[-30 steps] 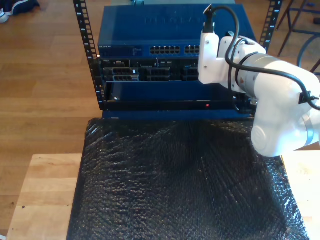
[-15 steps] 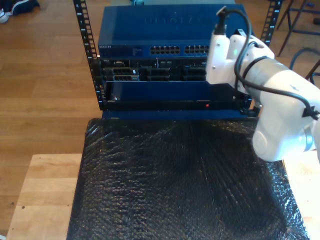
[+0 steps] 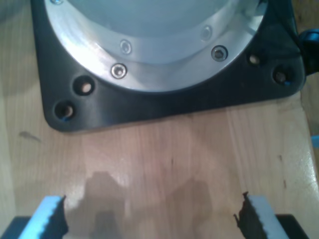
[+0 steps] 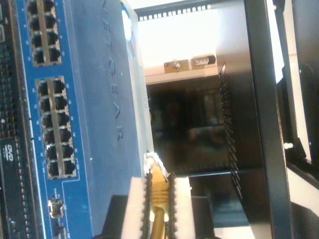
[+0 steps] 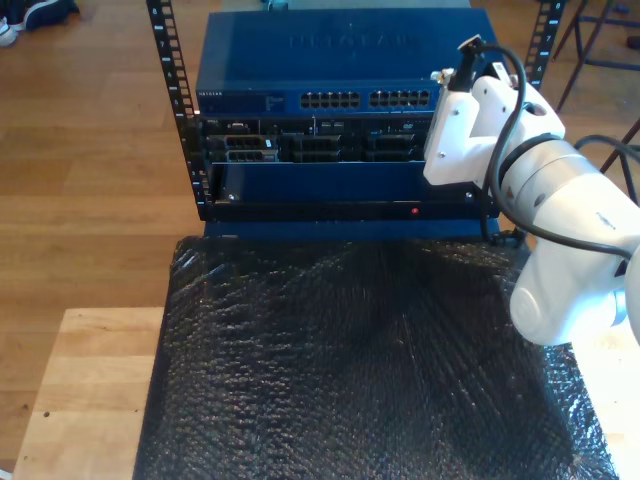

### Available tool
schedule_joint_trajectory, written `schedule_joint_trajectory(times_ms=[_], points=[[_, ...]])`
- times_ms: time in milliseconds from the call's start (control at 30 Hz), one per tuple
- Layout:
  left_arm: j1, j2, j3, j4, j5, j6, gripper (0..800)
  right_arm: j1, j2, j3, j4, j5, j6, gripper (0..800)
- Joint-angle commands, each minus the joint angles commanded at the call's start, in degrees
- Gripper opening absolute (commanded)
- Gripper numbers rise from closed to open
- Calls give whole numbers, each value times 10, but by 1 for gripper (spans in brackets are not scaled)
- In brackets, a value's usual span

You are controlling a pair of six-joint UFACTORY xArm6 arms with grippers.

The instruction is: Grab the cable and plug it in

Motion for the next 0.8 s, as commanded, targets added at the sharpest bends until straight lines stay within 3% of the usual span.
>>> schedule_joint_trajectory(times_ms=[433,800], points=[[0,0,0,0,0,0,800,-1,75,-45,2,-11,-4,0],[0,0,0,0,0,0,800,-1,122,-57,2,-95,-5,0]])
